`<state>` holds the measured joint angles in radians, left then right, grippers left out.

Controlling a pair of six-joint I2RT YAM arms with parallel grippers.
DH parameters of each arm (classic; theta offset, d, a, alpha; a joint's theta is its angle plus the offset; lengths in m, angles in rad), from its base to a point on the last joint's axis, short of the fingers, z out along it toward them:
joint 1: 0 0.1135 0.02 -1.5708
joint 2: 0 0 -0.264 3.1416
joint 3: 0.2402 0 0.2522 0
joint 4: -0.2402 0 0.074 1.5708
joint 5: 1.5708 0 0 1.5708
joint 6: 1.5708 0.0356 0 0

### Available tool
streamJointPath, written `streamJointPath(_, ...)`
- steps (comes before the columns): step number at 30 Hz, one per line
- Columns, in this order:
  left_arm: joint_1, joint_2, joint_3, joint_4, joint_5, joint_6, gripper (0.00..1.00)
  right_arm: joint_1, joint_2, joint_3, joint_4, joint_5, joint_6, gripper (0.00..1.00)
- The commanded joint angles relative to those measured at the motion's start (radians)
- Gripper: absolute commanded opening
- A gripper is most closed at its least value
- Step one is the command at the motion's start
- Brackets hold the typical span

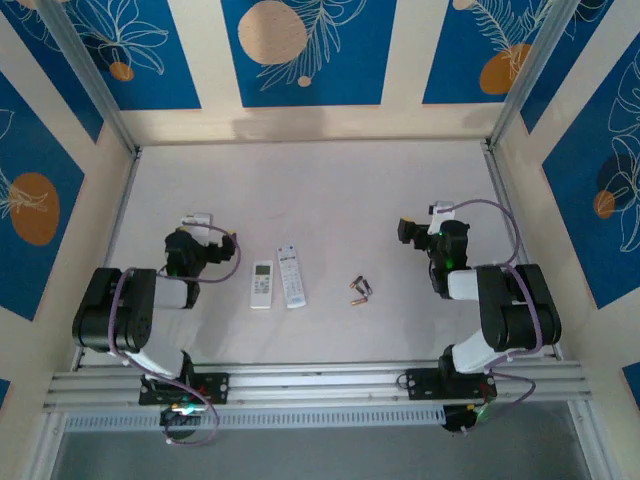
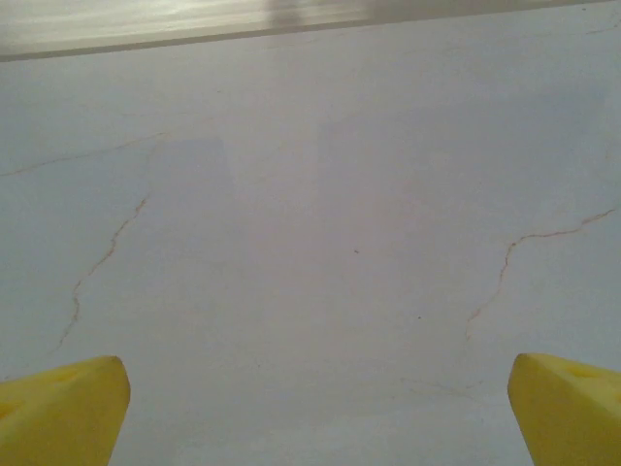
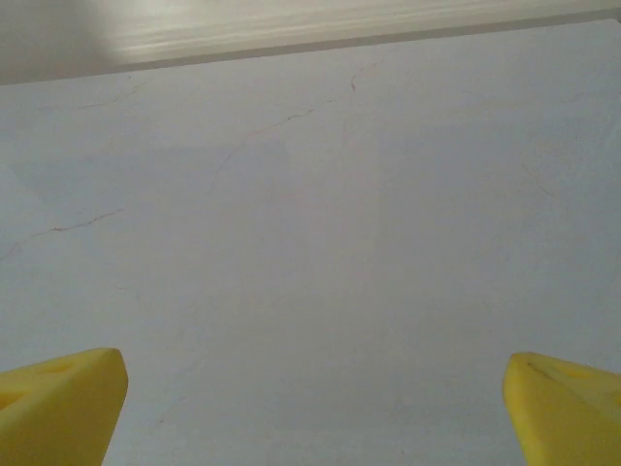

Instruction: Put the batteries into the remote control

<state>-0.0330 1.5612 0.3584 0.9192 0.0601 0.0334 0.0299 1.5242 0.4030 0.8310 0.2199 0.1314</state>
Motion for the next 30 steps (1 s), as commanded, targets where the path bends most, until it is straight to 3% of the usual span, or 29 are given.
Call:
streamJointPath(1,0.005,-0.001,0.018,0.004,0.023,0.011,1.0,-0.001,-0.001,-0.004,0.013,0.018,-0.006,0.99)
streamJointPath(21,0.006,-0.001,0.019,0.003,0.021,0.011,1.0,0.001,-0.024,-0.005,0.0,0.006,-0.012,0.99)
streamJointPath(23,0.006,-0.002,0.018,0.006,0.02,0.013,1.0,0.003,-0.102,0.015,-0.105,0.012,-0.009,0.99)
streamJointPath(27,-0.004,-0.084,-0.049,0.069,-0.052,0.0,1.0,0.018,-0.346,0.063,-0.392,0.146,0.119,0.99)
streamJointPath(30,-0.04,-0.312,-0.038,-0.15,-0.191,-0.021,1.0,0.01,-0.54,0.181,-0.749,0.106,0.327,0.99)
